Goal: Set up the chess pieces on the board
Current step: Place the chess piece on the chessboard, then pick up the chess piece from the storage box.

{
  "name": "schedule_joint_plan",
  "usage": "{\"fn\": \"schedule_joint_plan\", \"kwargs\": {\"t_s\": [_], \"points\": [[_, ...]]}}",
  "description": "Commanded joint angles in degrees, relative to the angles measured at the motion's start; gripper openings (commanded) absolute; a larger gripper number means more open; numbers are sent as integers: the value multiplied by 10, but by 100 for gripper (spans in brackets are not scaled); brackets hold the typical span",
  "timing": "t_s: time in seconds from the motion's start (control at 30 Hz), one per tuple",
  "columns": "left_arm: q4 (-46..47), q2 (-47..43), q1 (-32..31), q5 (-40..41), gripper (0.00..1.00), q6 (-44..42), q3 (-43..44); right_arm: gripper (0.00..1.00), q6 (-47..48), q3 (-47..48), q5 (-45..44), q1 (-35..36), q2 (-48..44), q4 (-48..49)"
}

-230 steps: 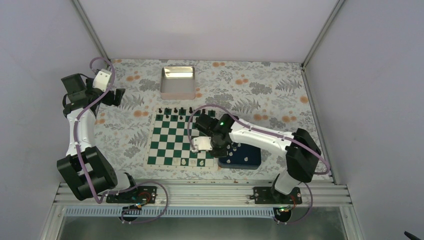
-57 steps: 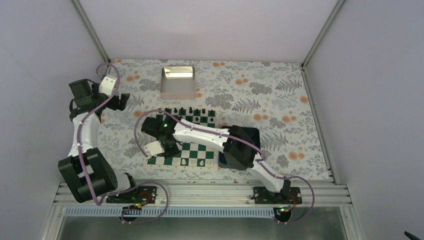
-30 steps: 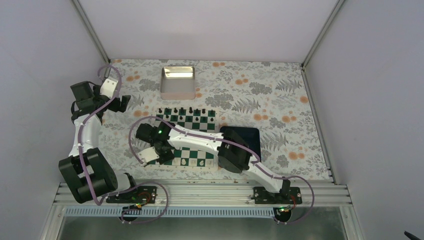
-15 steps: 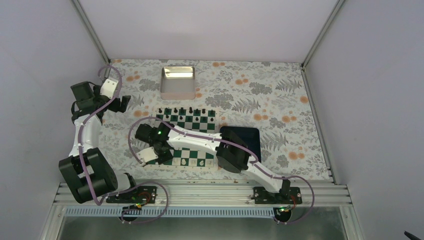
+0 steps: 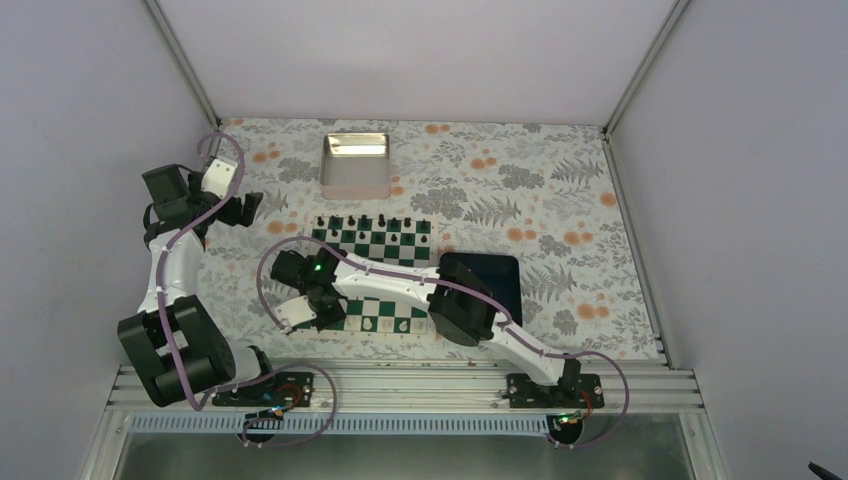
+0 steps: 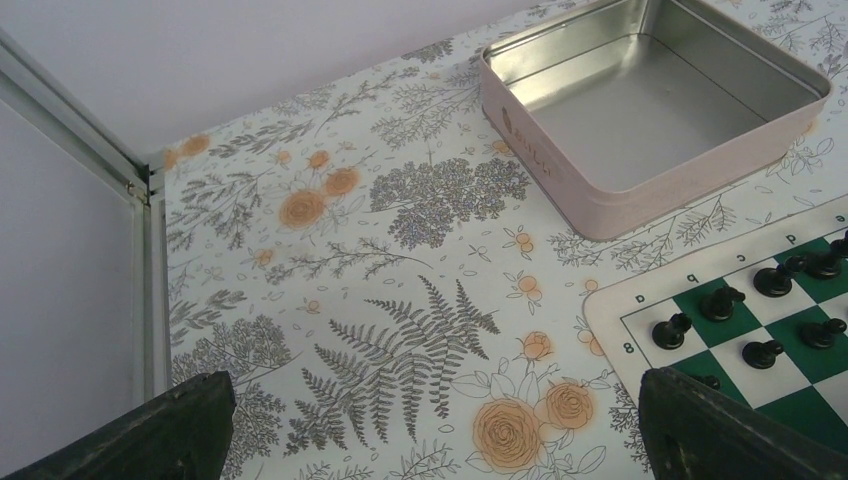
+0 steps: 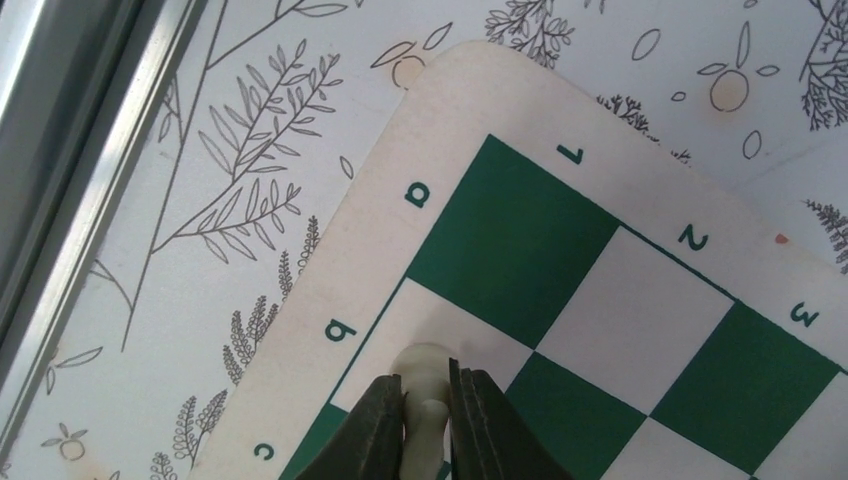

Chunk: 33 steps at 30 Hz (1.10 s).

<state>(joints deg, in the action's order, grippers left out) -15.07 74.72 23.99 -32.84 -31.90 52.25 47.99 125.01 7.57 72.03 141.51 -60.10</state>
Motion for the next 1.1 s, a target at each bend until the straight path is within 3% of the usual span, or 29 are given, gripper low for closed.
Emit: {"fn": "schedule_joint_plan", "kwargs": {"t_s": [0.0, 0.23, 0.6, 0.73, 1.07], "points": [[13, -10, 0, -16, 100, -7, -5, 17, -6, -2, -1, 6, 3, 16], [12, -11, 0, -15, 100, -7, -4, 35, -15, -19, -21, 4, -45, 38], [5, -12, 0, -14, 100, -6, 0, 38, -47, -84, -34, -39, -223, -4], [2, -11, 0, -14, 100, -6, 1, 39, -65, -145, -33, -99, -295, -18], [8, -13, -1, -12, 100, 14, 5, 38, -70, -404, -32, -291, -435, 20]]}}
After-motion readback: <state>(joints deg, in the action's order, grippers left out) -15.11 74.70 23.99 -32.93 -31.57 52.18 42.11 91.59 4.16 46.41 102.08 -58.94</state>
